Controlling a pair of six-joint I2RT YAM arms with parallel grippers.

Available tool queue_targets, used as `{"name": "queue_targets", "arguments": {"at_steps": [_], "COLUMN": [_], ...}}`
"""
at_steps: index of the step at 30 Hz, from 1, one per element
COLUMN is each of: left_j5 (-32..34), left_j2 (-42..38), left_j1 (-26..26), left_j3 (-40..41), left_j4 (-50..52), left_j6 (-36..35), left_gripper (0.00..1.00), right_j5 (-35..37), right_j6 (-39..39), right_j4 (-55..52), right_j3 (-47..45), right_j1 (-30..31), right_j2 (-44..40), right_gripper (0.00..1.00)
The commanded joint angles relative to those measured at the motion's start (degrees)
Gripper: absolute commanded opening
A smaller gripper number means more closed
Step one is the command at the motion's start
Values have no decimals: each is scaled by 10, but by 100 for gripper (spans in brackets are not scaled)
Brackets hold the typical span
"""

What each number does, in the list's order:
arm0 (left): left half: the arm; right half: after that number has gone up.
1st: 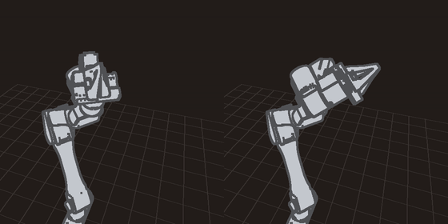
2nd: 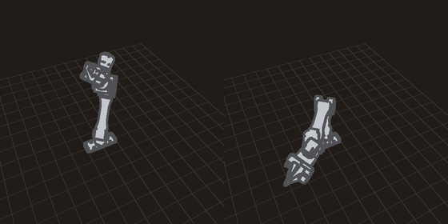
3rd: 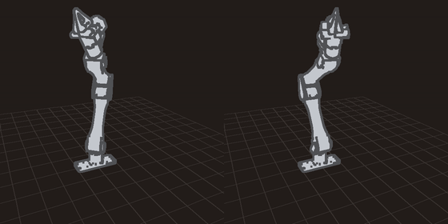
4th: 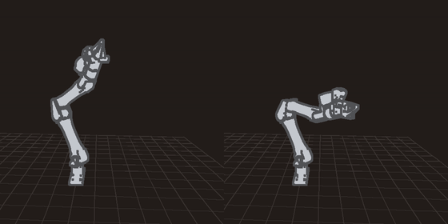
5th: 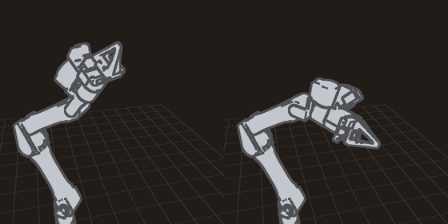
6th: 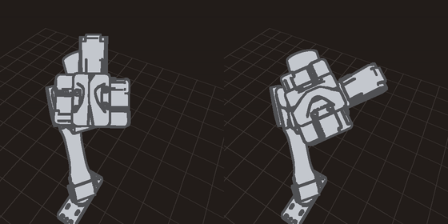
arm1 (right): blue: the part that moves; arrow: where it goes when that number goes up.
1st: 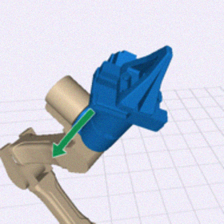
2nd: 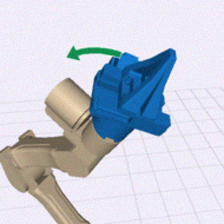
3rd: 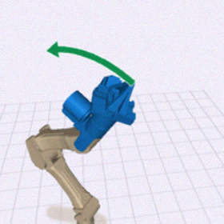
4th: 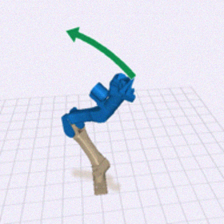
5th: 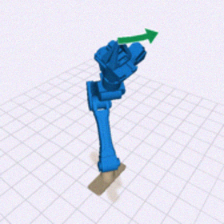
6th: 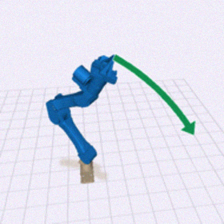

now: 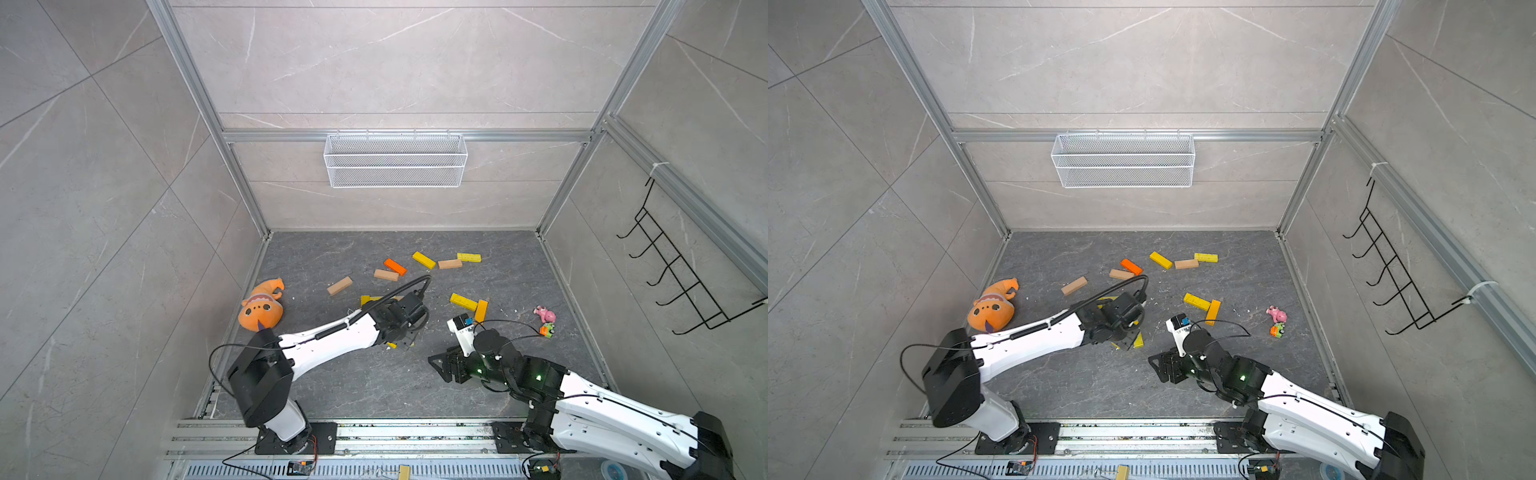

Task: Assemble the number 8 with building blocks
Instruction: Pick up the building block from the center of the board, then assemble the building block at the center of the board.

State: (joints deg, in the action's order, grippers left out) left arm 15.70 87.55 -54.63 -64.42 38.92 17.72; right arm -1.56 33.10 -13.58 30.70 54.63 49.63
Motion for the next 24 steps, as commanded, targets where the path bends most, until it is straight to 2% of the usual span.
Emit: {"name": "queue_targets", "arguments": {"at_steps": [1,6,9,21,24], "left_j5": [28,26,14,37,13], "left_j2": [-83,-163,-176,-78,-66], "left_j1": [31,81,100,119,121], "left_j3": [32,88,123,155,168], "left_j4": [43,55,34,-23,-64], "left_j6": [58,86,105,196,194], "left_gripper": [28,28,28,28,28], "right_j5": [-17,-21,-18,34,39], "right_j6": [-16,-23,-20,-10,-9], "right_j4": [47,64,66,55,55], "right_j3": [12,20,30,42,38], "right_j1": [-1,-1,-1,-1,-1], "right_j2": [23,58,74,88,81], "right_gripper": [79,79,79,78,78]}}
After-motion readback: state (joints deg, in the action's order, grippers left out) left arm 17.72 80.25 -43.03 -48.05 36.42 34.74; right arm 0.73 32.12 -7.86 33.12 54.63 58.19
